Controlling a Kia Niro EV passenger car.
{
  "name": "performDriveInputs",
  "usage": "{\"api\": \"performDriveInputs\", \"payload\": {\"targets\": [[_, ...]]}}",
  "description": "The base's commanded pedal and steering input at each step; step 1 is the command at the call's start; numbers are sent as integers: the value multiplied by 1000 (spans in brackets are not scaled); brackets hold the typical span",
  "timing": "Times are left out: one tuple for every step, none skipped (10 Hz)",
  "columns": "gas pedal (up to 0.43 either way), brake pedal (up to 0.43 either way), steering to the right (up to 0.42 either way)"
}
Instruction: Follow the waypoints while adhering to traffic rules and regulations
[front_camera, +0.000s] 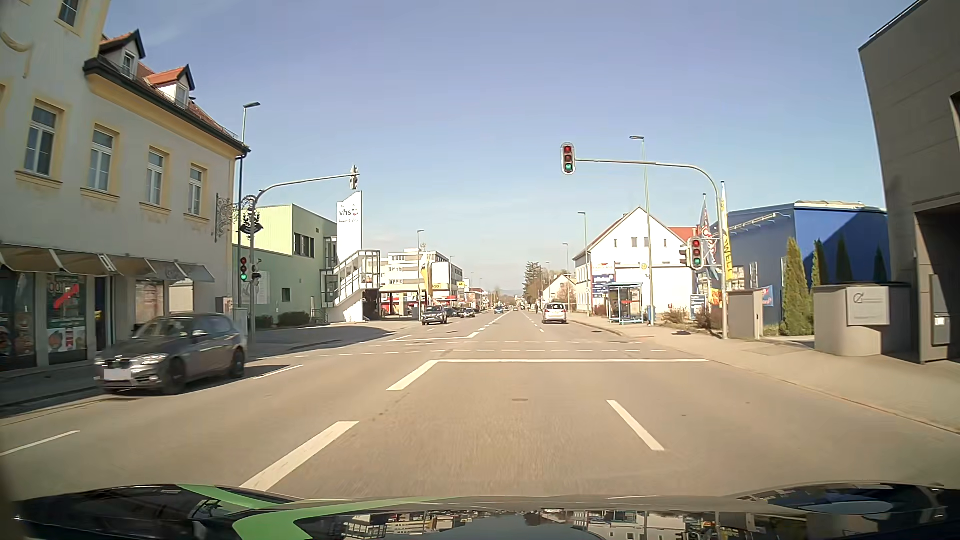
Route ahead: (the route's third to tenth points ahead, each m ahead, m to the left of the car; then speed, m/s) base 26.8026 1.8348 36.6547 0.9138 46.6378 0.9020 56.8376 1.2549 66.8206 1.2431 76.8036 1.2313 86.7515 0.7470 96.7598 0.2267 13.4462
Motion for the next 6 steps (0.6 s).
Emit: {"api": "performDriveInputs", "payload": {"targets": [[98,0,8],[98,0,8],[98,0,8],[98,0,7],[98,0,7],[98,0,7]]}}
